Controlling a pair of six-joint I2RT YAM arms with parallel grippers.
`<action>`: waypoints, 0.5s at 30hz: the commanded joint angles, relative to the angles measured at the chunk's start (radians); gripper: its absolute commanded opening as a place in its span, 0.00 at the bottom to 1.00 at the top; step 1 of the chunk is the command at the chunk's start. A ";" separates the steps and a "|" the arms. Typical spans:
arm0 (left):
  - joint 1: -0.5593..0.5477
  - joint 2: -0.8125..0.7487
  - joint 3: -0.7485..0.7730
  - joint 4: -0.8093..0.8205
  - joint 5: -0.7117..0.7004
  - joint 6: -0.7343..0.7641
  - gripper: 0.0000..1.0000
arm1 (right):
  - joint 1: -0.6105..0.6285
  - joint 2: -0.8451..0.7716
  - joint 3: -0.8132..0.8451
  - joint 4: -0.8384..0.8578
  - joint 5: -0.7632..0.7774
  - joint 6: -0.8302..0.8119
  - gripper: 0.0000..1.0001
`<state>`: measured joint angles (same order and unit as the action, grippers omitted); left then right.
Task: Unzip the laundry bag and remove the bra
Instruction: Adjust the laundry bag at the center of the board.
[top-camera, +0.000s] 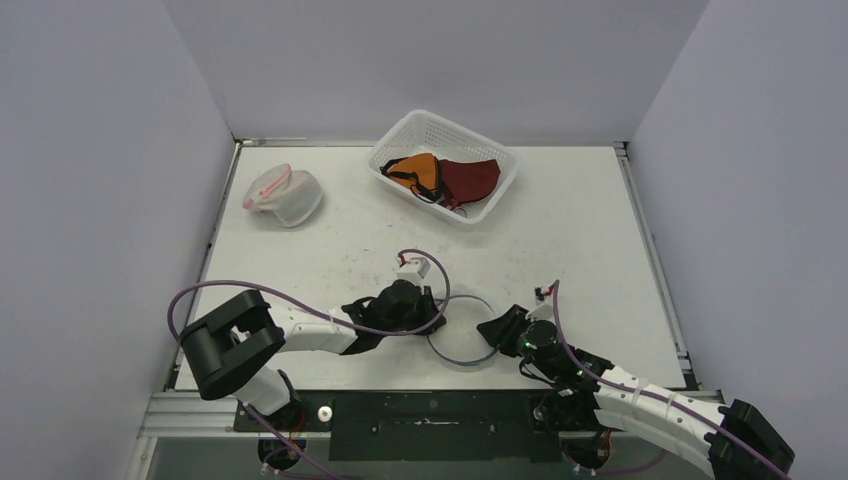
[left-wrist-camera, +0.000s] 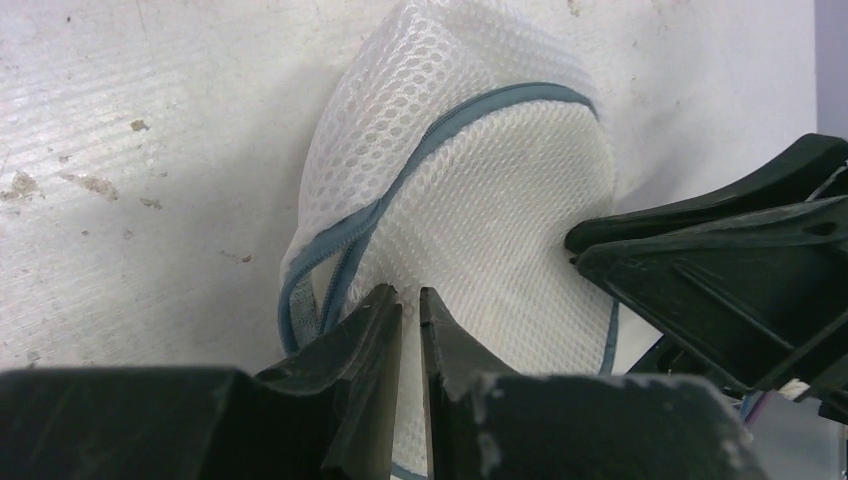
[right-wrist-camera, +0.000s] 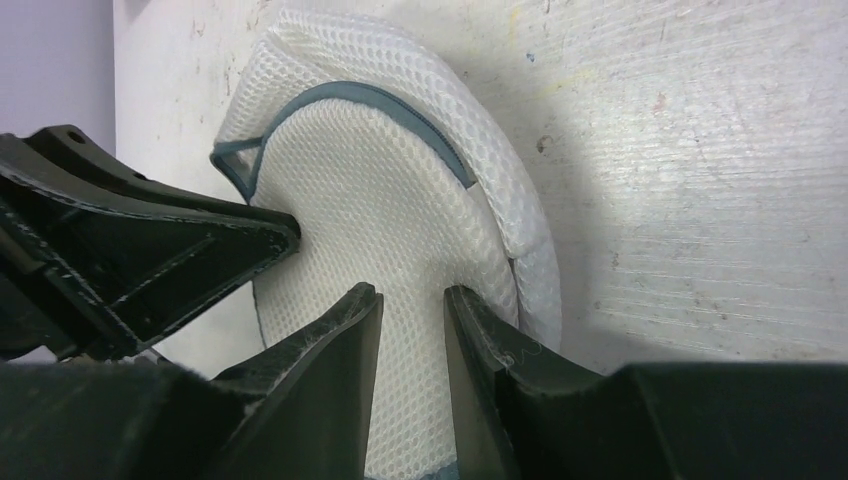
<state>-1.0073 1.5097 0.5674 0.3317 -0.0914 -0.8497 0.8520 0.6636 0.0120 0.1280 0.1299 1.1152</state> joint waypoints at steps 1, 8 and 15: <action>-0.004 0.049 -0.038 0.075 -0.025 -0.015 0.12 | 0.007 0.009 -0.105 0.013 0.069 0.024 0.32; -0.002 0.090 -0.078 0.120 -0.048 -0.026 0.10 | 0.015 0.033 -0.113 0.019 0.080 0.045 0.33; -0.012 0.002 -0.064 0.079 -0.029 -0.016 0.10 | 0.037 -0.049 -0.018 -0.115 0.078 0.001 0.45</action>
<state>-1.0115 1.5646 0.5034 0.4641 -0.1055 -0.8803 0.8680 0.6662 0.0120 0.1570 0.1619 1.1576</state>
